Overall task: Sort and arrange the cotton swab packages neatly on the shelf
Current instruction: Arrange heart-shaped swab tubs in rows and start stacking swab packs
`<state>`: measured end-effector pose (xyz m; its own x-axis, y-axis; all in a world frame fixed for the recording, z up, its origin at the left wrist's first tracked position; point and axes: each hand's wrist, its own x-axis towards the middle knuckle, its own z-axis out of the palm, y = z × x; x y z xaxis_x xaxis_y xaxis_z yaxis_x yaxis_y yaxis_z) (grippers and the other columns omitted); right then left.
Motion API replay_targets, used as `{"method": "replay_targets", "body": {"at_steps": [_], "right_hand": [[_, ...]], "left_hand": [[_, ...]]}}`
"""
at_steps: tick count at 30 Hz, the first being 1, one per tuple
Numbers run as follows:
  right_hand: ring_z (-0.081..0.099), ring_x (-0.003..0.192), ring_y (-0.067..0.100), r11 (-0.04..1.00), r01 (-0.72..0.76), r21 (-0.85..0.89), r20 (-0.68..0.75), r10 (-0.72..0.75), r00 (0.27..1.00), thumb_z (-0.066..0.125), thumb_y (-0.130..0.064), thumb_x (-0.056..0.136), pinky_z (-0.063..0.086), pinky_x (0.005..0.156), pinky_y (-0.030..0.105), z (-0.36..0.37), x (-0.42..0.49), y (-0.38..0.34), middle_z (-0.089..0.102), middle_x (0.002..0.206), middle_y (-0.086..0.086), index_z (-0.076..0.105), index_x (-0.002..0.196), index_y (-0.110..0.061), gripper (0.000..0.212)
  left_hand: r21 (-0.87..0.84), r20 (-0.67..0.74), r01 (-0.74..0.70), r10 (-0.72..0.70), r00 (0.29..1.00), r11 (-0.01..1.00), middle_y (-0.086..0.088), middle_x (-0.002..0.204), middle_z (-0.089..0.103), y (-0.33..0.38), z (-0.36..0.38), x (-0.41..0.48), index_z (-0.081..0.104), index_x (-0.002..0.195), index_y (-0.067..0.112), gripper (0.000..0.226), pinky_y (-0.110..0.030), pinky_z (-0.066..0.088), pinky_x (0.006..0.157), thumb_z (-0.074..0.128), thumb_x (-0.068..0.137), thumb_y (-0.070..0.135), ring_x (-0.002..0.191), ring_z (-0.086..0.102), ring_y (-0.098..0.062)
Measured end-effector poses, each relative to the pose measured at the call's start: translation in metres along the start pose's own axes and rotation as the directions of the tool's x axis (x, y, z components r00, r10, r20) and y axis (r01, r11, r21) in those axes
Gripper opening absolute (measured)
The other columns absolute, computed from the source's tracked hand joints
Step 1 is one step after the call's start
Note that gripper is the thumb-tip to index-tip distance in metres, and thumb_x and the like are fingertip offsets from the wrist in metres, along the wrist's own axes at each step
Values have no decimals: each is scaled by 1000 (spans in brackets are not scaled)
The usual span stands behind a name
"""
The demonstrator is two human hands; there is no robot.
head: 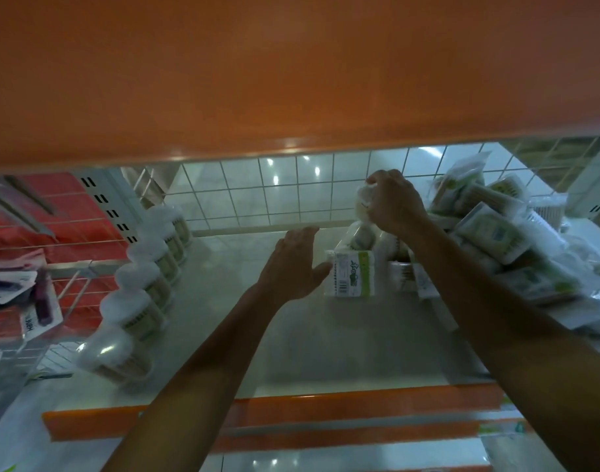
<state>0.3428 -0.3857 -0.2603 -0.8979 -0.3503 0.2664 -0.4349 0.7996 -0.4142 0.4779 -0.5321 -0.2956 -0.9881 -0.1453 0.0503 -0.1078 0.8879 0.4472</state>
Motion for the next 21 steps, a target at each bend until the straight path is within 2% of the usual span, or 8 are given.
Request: {"method": "replay_targets", "body": {"at_steps": [4,7,12,15,18,21], "right_hand": [[50,114,32,999,31,26,-93,-28,995,64,-5,79,40,86,30,-11,-3,-12,49,130,16,50,127,-8,50],[54,110,29,992,27,124,-112,-14,994,68,-10,76,46,89,33,-15,-3,-23,53,126,14,52,125,-8,52],[56,107,23,959,15,283,-14,-12,1000,72,-25,77,46,89,31,-13,-7,-49,58,122,9,54,124,-11,53],[58,105,21,948,27,317,45,-43,998,74,-34,76,47,88,31,-3,-9,-66,60,119,6,55,124,-12,56],[59,101,20,948,52,314,95,-86,992,73,-43,75,45,81,27,12,-8,-83,64,114,4,58,121,-12,58],[59,98,19,939,64,337,137,-116,984,72,-46,75,43,76,26,25,-10,-102,63,112,4,56,122,-12,61]], "left_hand": [[-55,-6,14,-14,1000,998,-10,147,37,-3,-6,1,28,145,15,71,-39,35,105,63,88,38,133,35,-27],[-81,-19,-1,0,1000,997,-10,145,38,-4,-10,0,29,145,14,69,-36,36,103,63,88,34,131,38,-26],[-134,-108,14,-29,994,991,-9,149,35,-13,-16,-1,25,146,16,70,-35,34,104,62,90,32,133,35,-24],[-174,-207,7,-44,977,985,-10,147,36,-20,-20,-4,25,146,14,72,-30,32,101,64,88,31,132,36,-23],[-203,-317,23,-87,944,979,-8,146,37,-28,-22,-5,24,146,15,77,-25,30,96,68,85,32,131,38,-22],[-194,-440,23,-108,891,981,-11,143,41,-37,-24,-9,25,146,13,82,-28,37,94,72,82,31,127,44,-25]]}}
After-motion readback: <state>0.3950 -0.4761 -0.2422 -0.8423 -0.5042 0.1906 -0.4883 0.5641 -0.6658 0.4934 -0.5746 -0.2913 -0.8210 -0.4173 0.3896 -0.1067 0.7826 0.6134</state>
